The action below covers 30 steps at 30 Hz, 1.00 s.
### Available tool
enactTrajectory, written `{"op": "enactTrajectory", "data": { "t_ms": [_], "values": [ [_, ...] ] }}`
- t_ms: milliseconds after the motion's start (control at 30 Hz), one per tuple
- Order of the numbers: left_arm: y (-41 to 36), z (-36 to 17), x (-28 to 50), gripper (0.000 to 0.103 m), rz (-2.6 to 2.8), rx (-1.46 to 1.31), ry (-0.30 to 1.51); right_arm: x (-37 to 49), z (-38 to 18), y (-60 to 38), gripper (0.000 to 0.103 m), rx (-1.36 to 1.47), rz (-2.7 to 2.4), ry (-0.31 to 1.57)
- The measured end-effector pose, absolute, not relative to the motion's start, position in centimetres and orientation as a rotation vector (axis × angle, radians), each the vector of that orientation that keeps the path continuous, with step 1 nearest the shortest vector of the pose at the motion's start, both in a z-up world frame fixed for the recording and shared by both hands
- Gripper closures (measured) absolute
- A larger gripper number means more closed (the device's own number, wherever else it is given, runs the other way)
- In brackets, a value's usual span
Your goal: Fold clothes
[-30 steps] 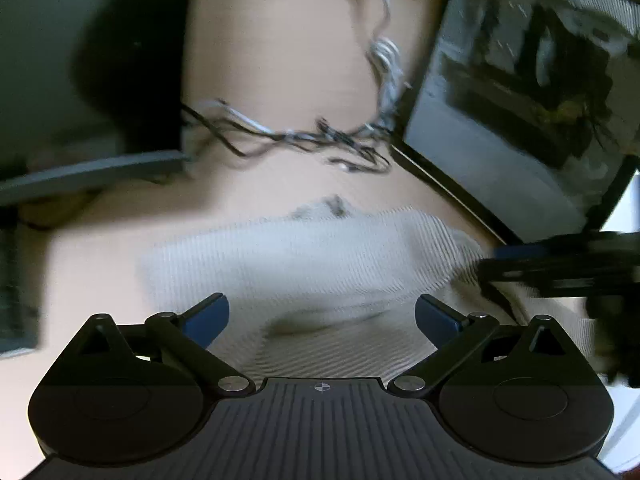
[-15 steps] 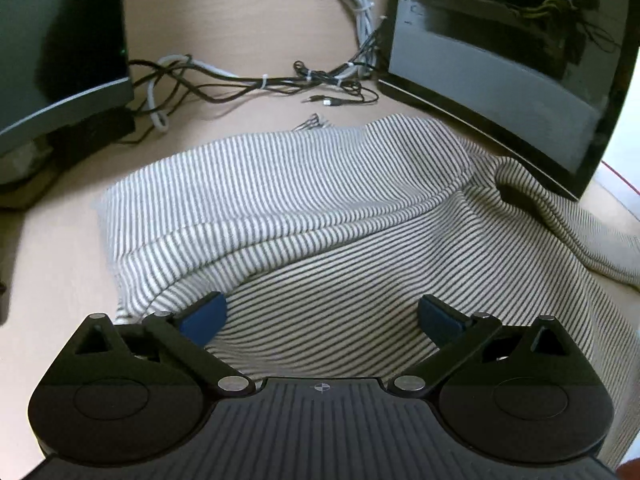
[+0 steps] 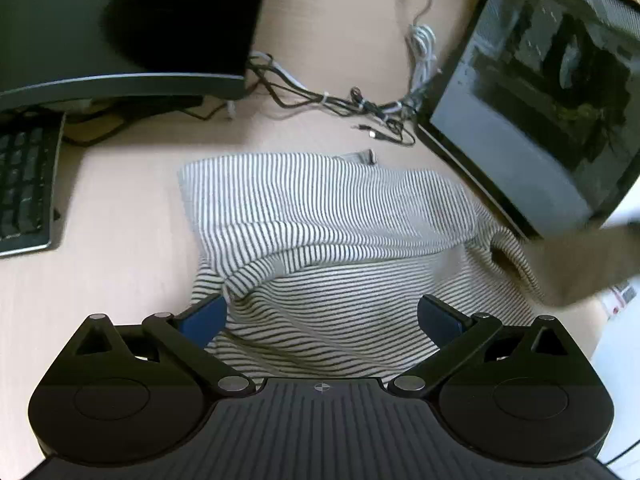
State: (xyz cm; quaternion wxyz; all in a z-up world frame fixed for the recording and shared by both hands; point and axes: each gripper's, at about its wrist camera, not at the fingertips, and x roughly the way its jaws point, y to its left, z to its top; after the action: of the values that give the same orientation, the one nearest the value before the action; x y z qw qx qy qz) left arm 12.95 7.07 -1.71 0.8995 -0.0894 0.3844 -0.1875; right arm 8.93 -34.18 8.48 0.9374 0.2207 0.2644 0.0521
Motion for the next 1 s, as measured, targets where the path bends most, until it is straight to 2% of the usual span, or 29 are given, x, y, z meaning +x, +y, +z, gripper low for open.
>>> {"op": "enactTrajectory", "data": {
  "t_ms": [200, 333, 733, 900, 1000],
  "values": [
    [7.8, -0.3, 11.2, 0.0, -0.395, -0.225, 0.752, 14.8, 15.9, -28.1, 0.1, 0.307, 0.314, 0.368],
    [8.4, 0.7, 9.3, 0.0, -0.386, -0.222, 0.709, 19.4, 18.4, -23.7, 0.1, 0.249, 0.442, 0.362],
    [12.9, -0.5, 5.2, 0.0, -0.176, -0.325, 0.71, 24.7, 14.9, -9.1, 0.099, 0.102, 0.766, 0.56],
    [13.1, -0.8, 5.3, 0.0, -0.156, -0.339, 0.723, 24.5, 14.9, -6.8, 0.098, 0.08, 0.835, 0.557],
    [12.6, -1.0, 6.0, 0.0, -0.171, -0.335, 0.731, 24.5, 14.5, -7.7, 0.094, 0.086, 0.832, 0.561]
  ]
}}
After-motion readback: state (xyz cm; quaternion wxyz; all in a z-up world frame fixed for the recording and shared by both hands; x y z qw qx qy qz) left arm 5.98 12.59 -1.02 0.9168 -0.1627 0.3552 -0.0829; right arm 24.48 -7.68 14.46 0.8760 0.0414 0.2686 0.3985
